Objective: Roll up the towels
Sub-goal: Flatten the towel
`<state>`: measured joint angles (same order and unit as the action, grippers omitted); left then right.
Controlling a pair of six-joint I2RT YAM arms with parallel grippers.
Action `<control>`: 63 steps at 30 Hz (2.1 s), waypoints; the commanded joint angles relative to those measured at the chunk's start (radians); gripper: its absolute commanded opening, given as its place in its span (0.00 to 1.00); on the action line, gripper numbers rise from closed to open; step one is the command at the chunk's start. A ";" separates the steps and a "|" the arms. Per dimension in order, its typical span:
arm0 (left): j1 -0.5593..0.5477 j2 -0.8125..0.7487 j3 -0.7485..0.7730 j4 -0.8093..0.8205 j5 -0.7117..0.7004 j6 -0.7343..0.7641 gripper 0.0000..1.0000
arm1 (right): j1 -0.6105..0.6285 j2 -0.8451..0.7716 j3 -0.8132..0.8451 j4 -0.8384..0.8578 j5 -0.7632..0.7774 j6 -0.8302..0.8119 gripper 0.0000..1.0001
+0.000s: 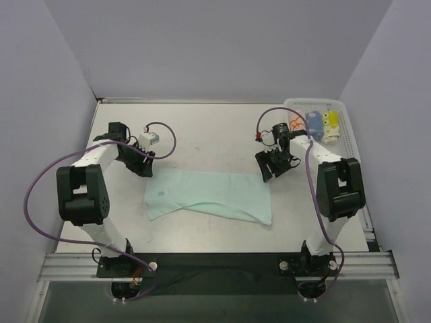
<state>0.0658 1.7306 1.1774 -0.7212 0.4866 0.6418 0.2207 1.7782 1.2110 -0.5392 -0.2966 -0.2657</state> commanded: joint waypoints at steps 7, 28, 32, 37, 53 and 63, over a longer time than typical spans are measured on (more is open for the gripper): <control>-0.049 0.096 0.094 0.120 -0.121 -0.070 0.60 | 0.046 0.105 0.073 0.001 0.177 0.066 0.54; -0.129 0.150 0.021 0.206 -0.201 -0.022 0.47 | 0.160 0.224 0.101 0.010 0.218 0.092 0.01; -0.126 0.147 0.010 0.192 -0.210 -0.007 0.28 | 0.155 0.208 0.110 -0.004 0.218 0.092 0.00; -0.097 0.061 0.079 0.134 -0.148 -0.102 0.00 | 0.125 0.078 0.139 -0.001 0.206 0.109 0.00; -0.058 -0.158 0.130 0.086 -0.114 -0.234 0.05 | 0.091 -0.082 0.171 -0.022 0.151 0.019 0.00; -0.221 -0.017 0.018 0.144 -0.330 -0.349 0.54 | 0.089 -0.049 0.154 -0.021 0.166 0.026 0.00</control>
<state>-0.1188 1.6749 1.2110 -0.6006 0.2501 0.3428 0.3088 1.7206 1.3605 -0.5346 -0.1345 -0.2340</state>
